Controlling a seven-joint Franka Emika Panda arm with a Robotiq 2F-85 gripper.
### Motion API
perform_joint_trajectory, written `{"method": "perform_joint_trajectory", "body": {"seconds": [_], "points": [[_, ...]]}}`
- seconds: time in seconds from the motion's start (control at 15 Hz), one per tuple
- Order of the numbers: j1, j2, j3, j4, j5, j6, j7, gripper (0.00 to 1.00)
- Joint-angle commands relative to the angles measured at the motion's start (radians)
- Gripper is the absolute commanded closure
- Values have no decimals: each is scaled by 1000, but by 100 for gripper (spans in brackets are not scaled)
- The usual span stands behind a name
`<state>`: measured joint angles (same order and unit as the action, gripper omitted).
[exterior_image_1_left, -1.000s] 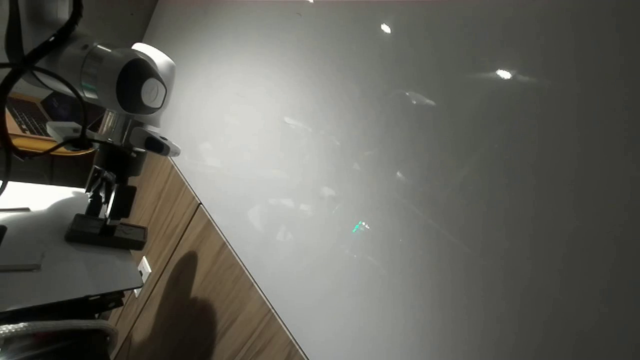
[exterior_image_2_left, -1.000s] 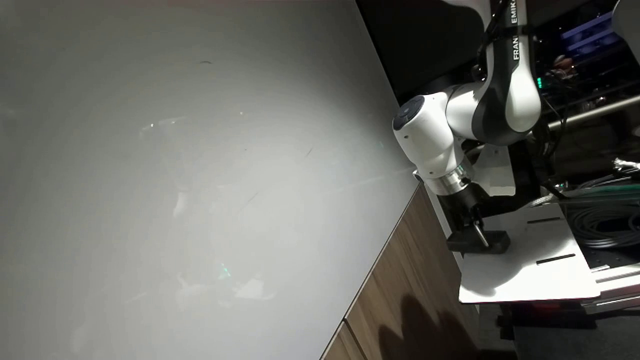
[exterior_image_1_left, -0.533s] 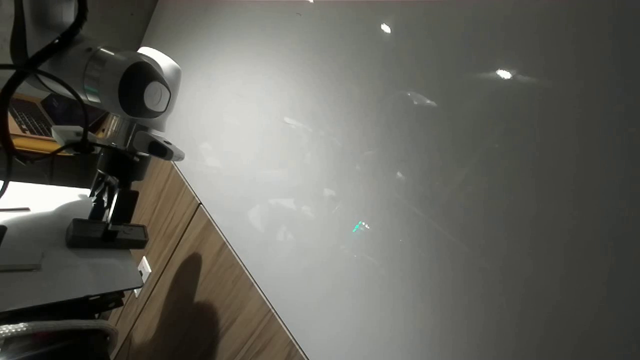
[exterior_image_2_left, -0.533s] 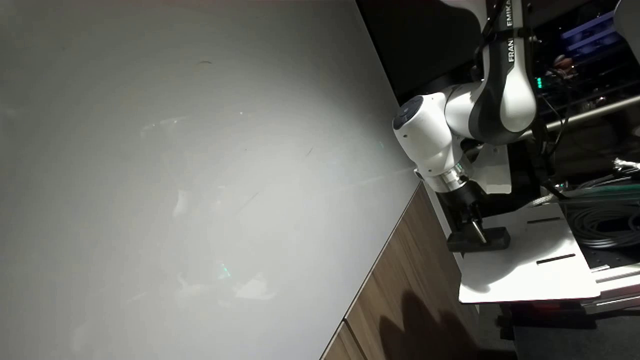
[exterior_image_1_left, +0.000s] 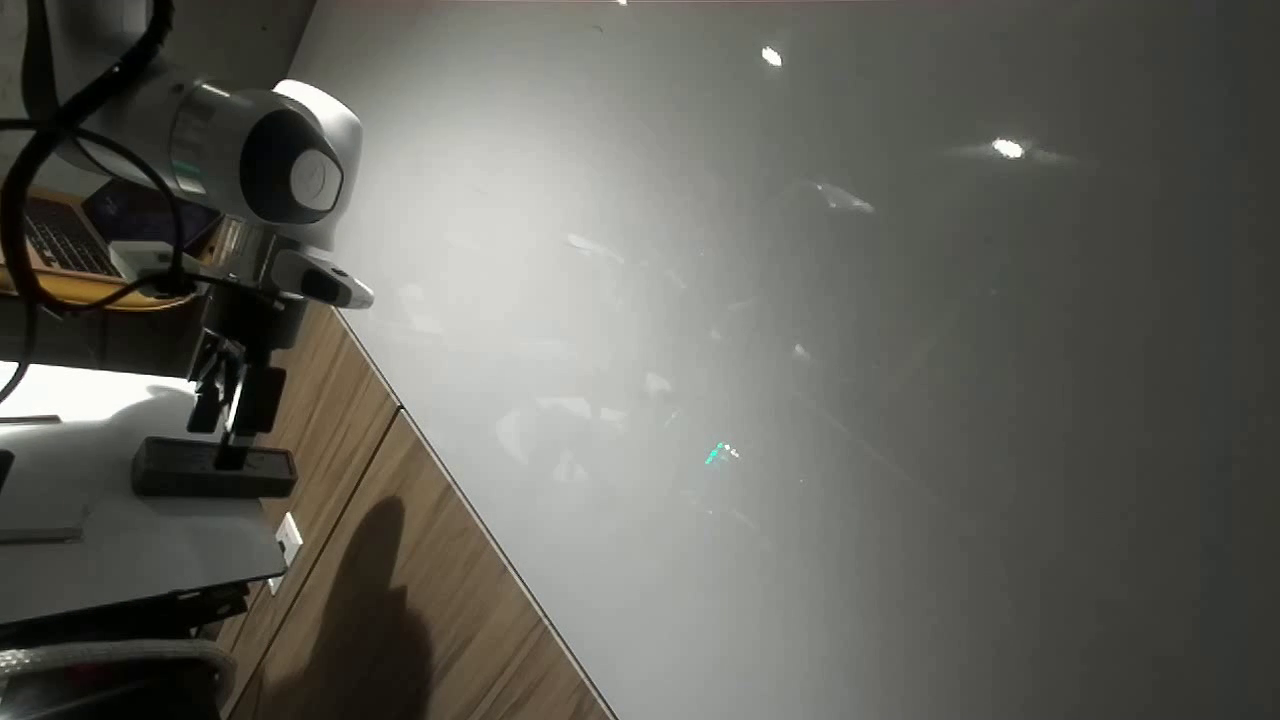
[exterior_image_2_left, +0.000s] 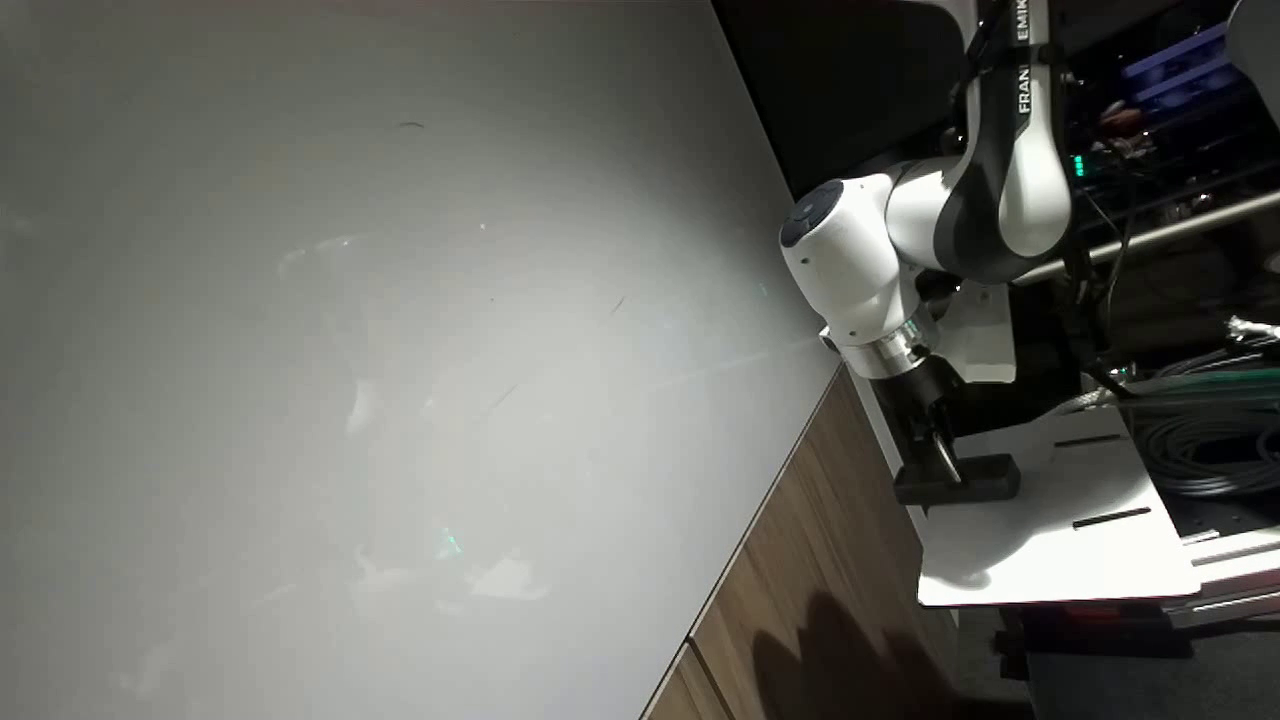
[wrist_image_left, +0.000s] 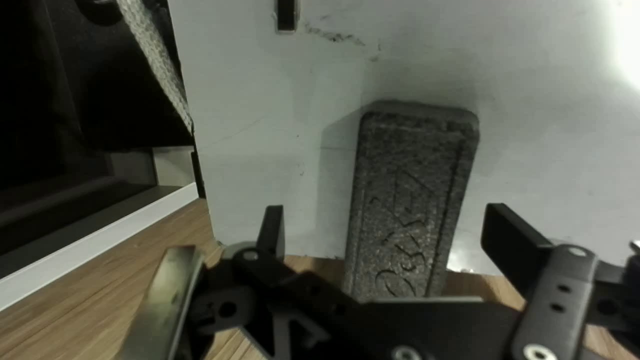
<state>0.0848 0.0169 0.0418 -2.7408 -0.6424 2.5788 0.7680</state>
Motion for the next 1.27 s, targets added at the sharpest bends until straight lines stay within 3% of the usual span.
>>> {"method": "perform_joint_trajectory", "body": {"seconds": [0.0, 0.67, 0.73, 1.2], "points": [[-4, -108, 13, -21, 48, 8, -45, 0], [-4, -340, 58, 8, 392, -34, -297, 0], [-45, -295, 76, 1, 349, -2, -265, 0], [-41, -328, 95, 5, 383, -8, -284, 0]]}}
